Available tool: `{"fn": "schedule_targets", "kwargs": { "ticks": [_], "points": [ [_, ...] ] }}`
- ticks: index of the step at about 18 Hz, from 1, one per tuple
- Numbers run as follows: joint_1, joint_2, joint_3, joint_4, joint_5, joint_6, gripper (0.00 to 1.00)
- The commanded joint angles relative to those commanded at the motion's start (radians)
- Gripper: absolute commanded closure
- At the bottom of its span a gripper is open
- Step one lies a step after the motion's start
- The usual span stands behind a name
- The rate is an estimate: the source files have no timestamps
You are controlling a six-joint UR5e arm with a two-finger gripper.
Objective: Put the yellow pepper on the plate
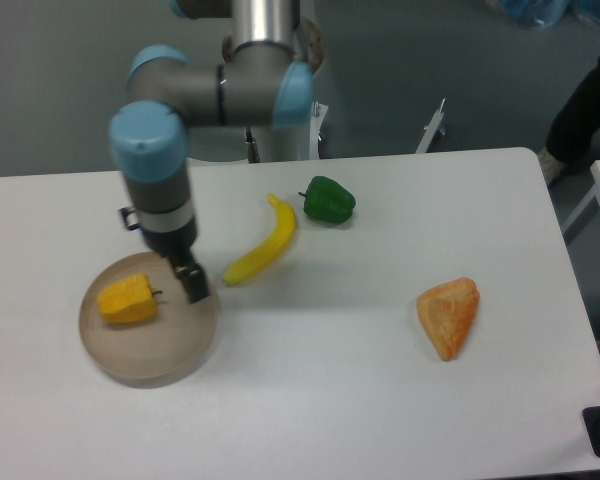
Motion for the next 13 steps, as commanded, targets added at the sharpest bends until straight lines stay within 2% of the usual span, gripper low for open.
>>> {"fn": "schedule_targets", "kwargs": {
  "ticks": [5,8,13],
  "points": [
    [0.132,0.018,0.0,-0.048,0.031,0.176,0.0],
    [0.232,0.017,-0.002,-0.052,0.031,0.316,0.0],
    [0.298,-0.009,0.005,-0.045,0.049,0.382,0.0]
  ]
}}
